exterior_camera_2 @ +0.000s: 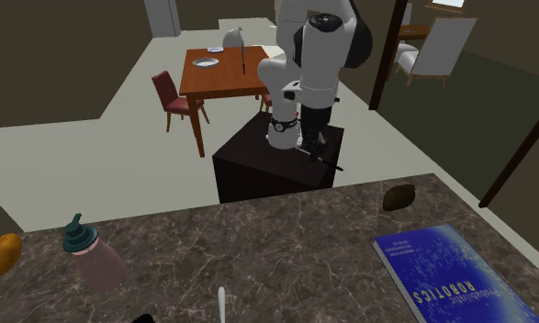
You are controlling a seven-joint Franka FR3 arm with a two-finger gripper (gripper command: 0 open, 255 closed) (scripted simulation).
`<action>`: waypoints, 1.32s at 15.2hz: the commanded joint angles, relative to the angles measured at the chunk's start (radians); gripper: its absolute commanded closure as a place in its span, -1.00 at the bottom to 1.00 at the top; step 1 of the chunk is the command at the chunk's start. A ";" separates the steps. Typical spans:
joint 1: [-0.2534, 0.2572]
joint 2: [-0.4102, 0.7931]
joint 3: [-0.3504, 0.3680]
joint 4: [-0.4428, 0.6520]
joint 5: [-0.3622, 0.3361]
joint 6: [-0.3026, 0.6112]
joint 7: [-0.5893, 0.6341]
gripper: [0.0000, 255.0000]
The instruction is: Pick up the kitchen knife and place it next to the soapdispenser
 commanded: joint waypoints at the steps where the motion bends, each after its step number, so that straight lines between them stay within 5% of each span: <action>1: 0.001 -0.014 -0.004 0.016 0.006 -0.028 -0.003 1.00; 6: 0.000 -0.035 -0.012 0.059 0.012 -0.091 -0.009 1.00; 20: -0.153 0.095 -0.190 0.171 -0.095 -0.101 -0.288 1.00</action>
